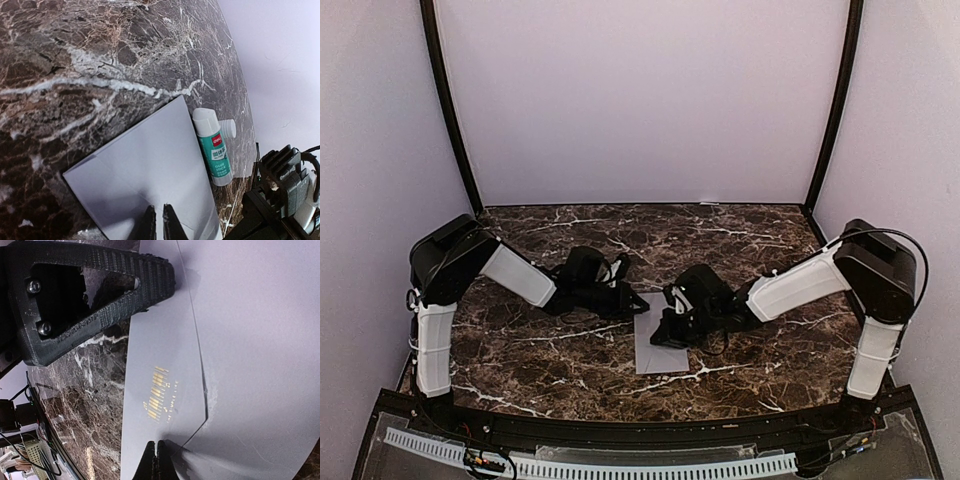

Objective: Place the letter into the envelope and seal it
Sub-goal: Seal the envelope flap on the envelope.

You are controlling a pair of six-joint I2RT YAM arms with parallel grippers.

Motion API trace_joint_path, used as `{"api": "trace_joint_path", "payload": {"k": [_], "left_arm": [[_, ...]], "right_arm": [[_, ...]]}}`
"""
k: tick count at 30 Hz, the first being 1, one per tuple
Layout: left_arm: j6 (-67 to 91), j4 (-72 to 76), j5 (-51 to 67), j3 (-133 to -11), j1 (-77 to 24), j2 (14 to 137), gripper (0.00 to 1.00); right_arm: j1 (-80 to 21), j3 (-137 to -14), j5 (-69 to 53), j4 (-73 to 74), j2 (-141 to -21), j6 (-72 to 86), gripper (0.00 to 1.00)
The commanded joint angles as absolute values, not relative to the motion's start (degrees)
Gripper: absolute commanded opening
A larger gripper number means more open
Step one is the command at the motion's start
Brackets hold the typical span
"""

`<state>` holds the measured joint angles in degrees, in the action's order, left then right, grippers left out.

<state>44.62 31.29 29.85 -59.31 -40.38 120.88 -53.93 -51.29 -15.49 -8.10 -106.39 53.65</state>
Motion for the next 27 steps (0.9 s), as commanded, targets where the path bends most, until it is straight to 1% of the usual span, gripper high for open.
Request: {"api": "trace_joint_path", "payload": {"k": [1,9,20,27], "left_arm": [[43.89,27.47,29.06,-57.62,-40.17,122.26,0.07],[43.56,28.15,29.64,-57.45,-40.14,122.26,0.07],[43.55,28.32,29.78,-57.46,-40.16,122.28,0.07],[43.62,28.36,29.76,-57.56,-40.17,122.26,0.07]], "right_arm": [[-54.49,-52.11,-14.46,-1.53,-108.58,53.60,0.00],[-51.42,-54.38,-14.24,-4.70,-110.87,53.16,0.00],[-47.30,-57.50,-13.72,-5.39,-113.73,50.45,0.00],[-46.84,-59.00,-15.05,-4.58,-114.50,48.79,0.00]]}}
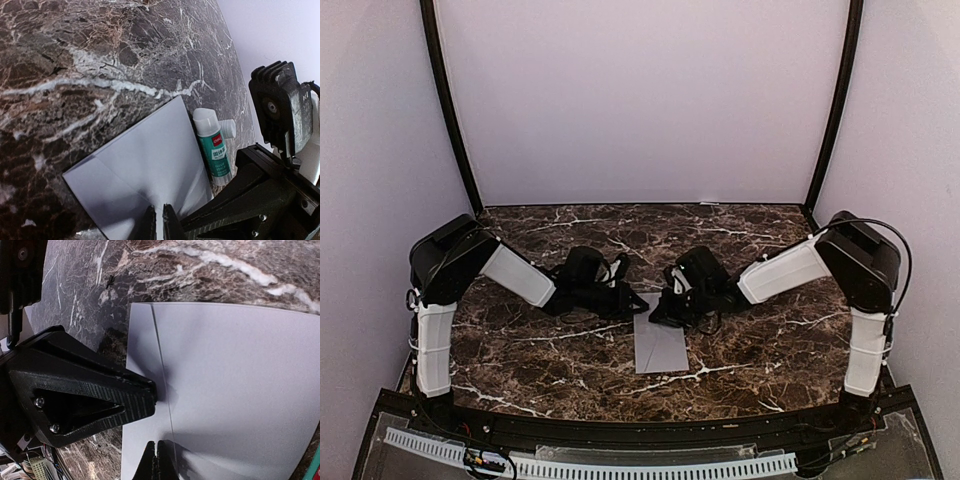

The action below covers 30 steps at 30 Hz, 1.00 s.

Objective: Place the letter into the envelope and seal it
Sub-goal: Seal the envelope flap on the envelope.

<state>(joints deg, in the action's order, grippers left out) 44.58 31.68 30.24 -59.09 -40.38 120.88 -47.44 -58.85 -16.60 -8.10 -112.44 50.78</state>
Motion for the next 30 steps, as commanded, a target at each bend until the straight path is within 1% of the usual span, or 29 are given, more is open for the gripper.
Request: {"api": "trace_joint_path", "payload": {"k": [1,11,19,24,30], "left_arm": [[43.65,28.34,29.78,-57.54,-40.17,122.26,0.07],[43.81,28.30,29.53,-57.55,-40.16,122.26,0.07],[43.69,27.73,29.26,-57.55,-40.12,121.93,0.07],[43.58,27.75,29.09,-57.53,-40.12,121.88,0.07],[43.39,27.68,29.31,-57.54,-40.17,121.89,0.07]], "right_arm": [[-46.91,-58.44,-15.18,-4.64,-114.29,48.81,0.00],[-49.99,-51.67,-15.61,-4.31,-110.13,50.97,0.00],[-54.12,-51.25,-16.40,-2.20,-109.25,52.07,0.00],[-54.91,-50.93,-16.38,-1.00,-107.86,52.12,0.00],[-54.57,-51.94,-15.45,-0.96,-109.11,51.95,0.00]]}}
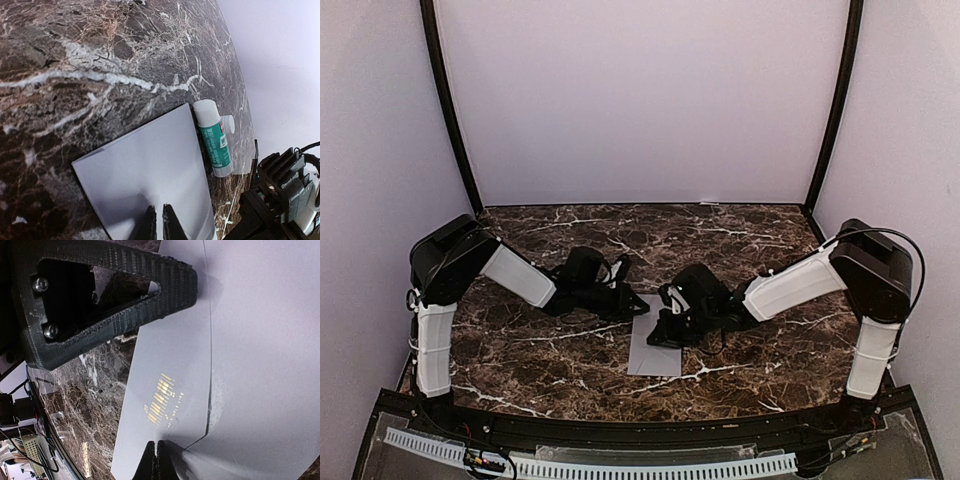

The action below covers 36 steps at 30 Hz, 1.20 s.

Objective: Place the letter into the envelope and seal it
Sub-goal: Seal the envelope flap on the envelope.

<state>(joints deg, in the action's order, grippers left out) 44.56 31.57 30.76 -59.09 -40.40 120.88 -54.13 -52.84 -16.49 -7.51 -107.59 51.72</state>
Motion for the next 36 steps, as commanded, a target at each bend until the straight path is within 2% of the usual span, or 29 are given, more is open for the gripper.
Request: {"api": "trace_joint_path", "payload": {"k": [1,19,29,33,36], "left_arm": [[43.26,27.68,29.29,-57.56,-40.17,121.90,0.07],[42.83,27.87,29.73,-57.52,-40.15,121.90,0.07],[42.50,27.02,30.18,-59.62,-40.17,121.60,0.08],[42.07,25.60,32.06,-64.16,-40.10,118.56,0.20],[40.18,22.40,32.52,-67.37,-39.53,115.27,0.36]], "right_arm": [[-54.30,-52.27,-15.35,-1.11,-109.52,51.79,0.00],[-47.65,-56.53,-14.37,-1.63,-112.95,47.45,0.00],[-47.29,-58.96,-14.89,-1.13,-113.51,45.65,0.00],[-47.29,-59.04,-15.26,-0.40,-108.40,44.00,0.00],[-47.20,-59.06,-14.77,0.49,-102.04,42.44,0.03]]}}
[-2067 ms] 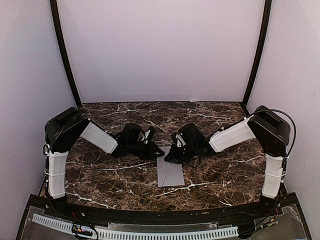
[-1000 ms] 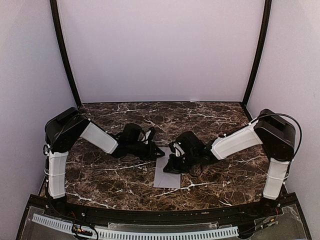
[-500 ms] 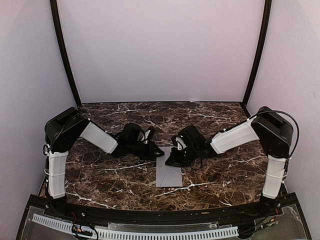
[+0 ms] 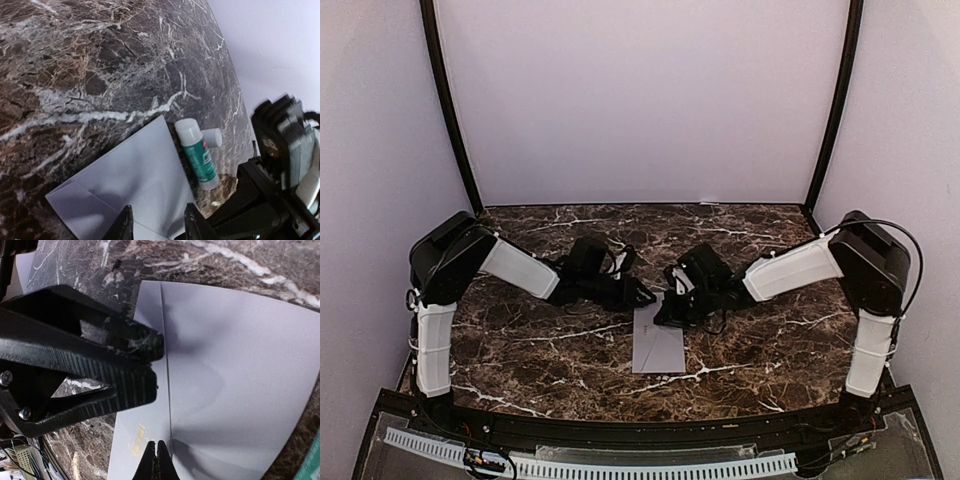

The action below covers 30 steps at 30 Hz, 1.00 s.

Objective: Place the letter into the envelope and seal it
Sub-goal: Seal the envelope flap on the envelope, then pick up the solid glue from the center of the board.

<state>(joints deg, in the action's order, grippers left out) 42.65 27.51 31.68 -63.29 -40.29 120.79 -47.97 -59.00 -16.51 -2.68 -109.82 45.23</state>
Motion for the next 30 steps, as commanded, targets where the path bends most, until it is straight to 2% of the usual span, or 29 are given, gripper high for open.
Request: {"api": "trace_joint_path", "payload": {"k": [1,4,11,19,30], "left_arm": [[39.40,21.83,32.39,-68.19,-38.97,113.15,0.39],[37.65,19.19,30.82,-68.59,-37.30,108.68,0.47],[32.91,12.09,28.14,-65.44,-31.30,97.43,0.49],[25.91,3.41,24.52,-64.34,-25.09,88.20,0.56],[22.53,4.45,21.54,-59.20,-21.36,82.43,0.59]], "right_arm": [[-47.20,-59.13,-14.26,1.56,-99.66,42.01,0.10],[-47.14,-59.49,-10.76,4.82,-93.66,40.90,0.23],[-45.11,-55.57,-2.89,11.07,-85.65,40.17,0.42],[-44.31,-58.10,3.62,18.57,-90.98,38.47,0.44],[-43.62,-70.49,6.41,26.80,-103.23,33.49,0.46]]}}
